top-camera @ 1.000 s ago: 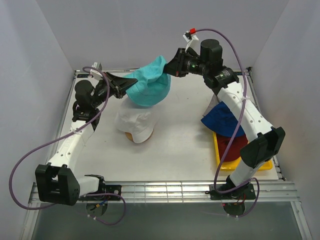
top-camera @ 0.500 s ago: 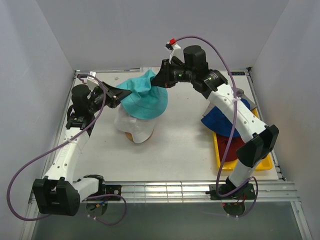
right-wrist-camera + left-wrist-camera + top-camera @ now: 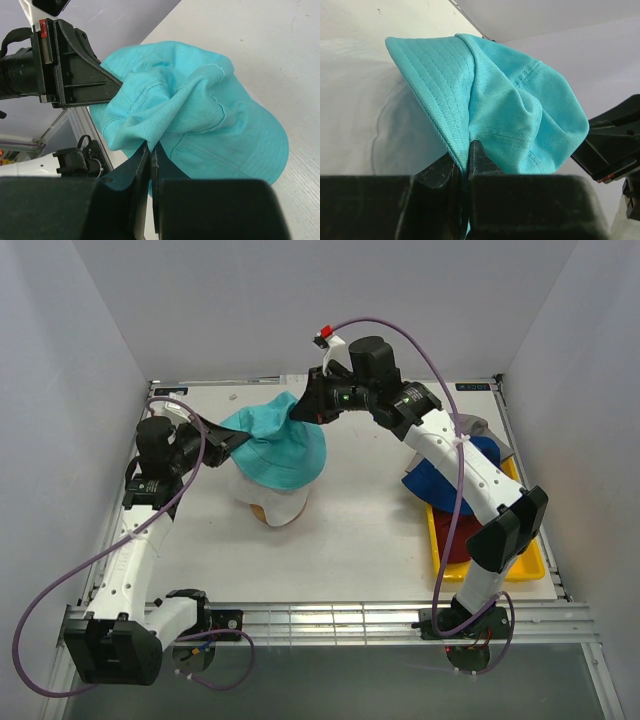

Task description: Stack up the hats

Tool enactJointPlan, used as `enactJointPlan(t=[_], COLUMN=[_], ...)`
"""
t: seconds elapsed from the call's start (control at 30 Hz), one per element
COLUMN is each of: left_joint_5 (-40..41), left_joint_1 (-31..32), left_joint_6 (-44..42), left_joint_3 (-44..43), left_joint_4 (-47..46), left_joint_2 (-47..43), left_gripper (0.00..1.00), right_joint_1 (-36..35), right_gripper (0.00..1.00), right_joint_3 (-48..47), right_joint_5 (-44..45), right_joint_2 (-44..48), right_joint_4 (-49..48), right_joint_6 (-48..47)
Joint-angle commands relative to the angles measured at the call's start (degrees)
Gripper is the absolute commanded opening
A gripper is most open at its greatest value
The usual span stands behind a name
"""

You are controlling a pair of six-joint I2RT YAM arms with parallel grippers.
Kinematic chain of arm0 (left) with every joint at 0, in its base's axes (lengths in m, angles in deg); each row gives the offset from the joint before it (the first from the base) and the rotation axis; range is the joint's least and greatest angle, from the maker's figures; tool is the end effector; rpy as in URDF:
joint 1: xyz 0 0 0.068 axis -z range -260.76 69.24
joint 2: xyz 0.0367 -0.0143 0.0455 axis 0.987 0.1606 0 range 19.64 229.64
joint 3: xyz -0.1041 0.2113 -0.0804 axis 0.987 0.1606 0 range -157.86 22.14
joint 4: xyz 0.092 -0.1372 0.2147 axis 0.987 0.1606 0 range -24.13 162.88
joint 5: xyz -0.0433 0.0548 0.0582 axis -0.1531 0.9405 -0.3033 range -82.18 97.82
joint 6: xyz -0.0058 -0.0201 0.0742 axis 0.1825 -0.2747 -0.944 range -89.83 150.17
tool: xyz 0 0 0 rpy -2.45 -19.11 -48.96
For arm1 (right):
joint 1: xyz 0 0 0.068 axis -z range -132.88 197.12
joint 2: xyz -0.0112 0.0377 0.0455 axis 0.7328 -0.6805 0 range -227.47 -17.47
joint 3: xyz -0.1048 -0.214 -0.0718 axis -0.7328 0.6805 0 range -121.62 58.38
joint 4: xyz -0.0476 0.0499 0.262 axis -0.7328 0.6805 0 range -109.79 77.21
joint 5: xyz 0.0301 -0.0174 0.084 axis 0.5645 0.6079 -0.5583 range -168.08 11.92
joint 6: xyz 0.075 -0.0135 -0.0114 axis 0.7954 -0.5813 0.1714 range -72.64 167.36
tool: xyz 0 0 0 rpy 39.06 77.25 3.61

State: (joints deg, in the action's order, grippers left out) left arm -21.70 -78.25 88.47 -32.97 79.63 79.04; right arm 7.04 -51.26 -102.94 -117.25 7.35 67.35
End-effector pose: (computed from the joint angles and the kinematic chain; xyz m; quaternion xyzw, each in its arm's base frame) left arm 0.2800 -0.0447 0.3196 -0.2339 0.7616 -0.4653 0.3856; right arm 0.3106 0.2973 0.4123 -0.2629 0.7521 0.4399 0.4144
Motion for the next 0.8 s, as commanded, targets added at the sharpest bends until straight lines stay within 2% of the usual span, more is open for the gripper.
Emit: enactJointPlan(t=[0.0, 0.6, 0.77], left_joint_5=[3.06, 6.66, 7.72], left_joint_1=[-0.92, -2.41, -2.41], left_joint_6=[-3.37, -8.64, -9.87], left_joint_3=[-0.35, 3.52, 4.31], left_joint_4=[3.82, 7.25, 8.21], left_joint_2=[-2.09, -4.99, -5.78], left_gripper=[0.19, 0.34, 0.45], right_joint_1=[-1.41, -4.4, -4.92], right_gripper=[0.08, 0.08, 0.08], right_joint_3=[-3.82, -6.81, -6.55], right_joint_5=[0.43, 2.19, 2.89], right_joint_2=[-0.4, -4.1, -4.8], right_joint_4=[-1.38, 0.9, 1.17], right_joint_6=[-1.27, -2.76, -3.11])
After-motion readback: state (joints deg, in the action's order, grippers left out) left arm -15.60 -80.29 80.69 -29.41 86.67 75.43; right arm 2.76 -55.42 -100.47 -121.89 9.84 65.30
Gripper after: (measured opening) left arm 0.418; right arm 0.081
